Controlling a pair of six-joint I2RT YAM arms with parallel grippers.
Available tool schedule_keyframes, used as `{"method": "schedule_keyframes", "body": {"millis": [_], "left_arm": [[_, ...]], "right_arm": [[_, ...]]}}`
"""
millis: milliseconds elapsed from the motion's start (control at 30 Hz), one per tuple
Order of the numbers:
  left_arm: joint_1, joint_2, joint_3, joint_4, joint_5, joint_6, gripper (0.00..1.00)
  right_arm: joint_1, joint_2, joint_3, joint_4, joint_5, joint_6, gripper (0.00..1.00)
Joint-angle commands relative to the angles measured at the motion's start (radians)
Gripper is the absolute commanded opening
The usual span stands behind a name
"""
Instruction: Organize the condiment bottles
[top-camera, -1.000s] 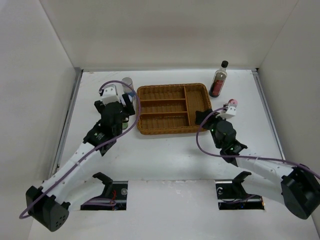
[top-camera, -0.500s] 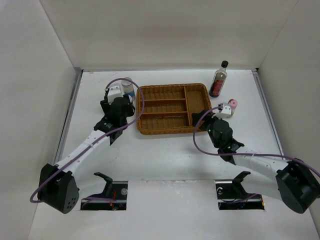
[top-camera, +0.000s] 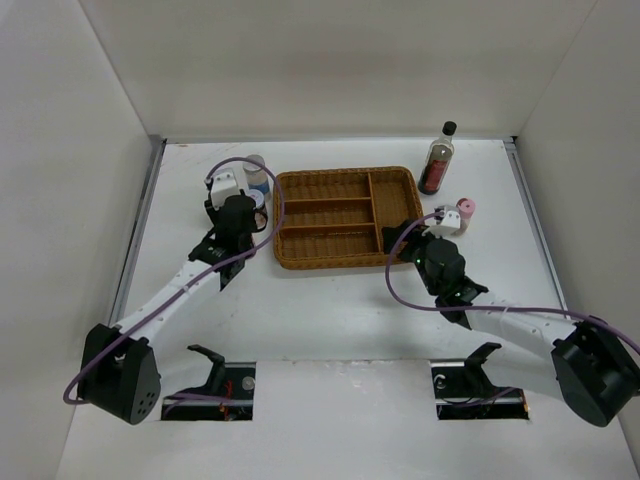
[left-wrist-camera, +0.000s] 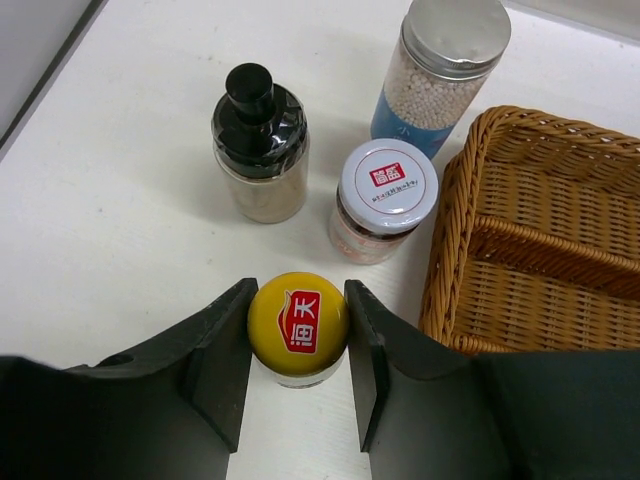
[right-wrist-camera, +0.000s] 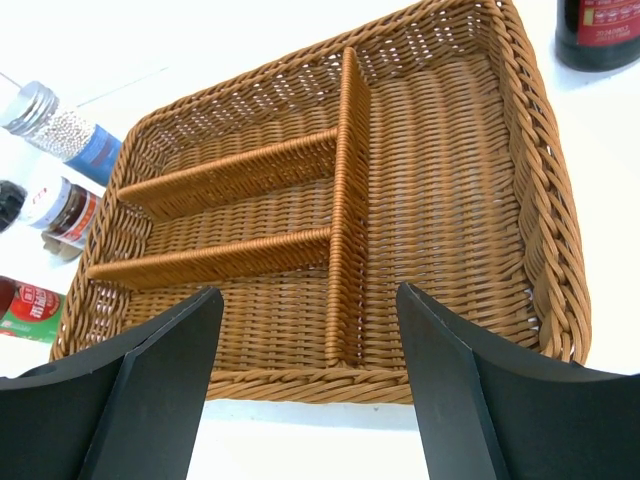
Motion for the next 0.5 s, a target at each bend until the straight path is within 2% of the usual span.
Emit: {"method": "schedule_keyframes", "body": {"millis": [0,200,333,467], "left_arm": [[-0.012,-0.055,-0.007,0.039,-0.050,-0.001,0.18],[-0.125,-0.155,0.130,0.023,-0.147,0.099,0.16],[-0.184,-0.128,0.251,0.055,-0.146,0.156,0.16],[-0.208,-0.037,0.326,0.163,-0.107,0.179,0.16]], "right_arm": [[0.005,-0.034,0.032,0.049,-0.012,0.006,0.76],[-0.004,-0.019,0.040,0.043,-0.020,0.012,0.76],[-0.011,-0.007,0.038,0.042,-0.025,0.029,0.76],[-0.007,-0.023,0.029,0.051,-0.015,0.022,0.76]]}}
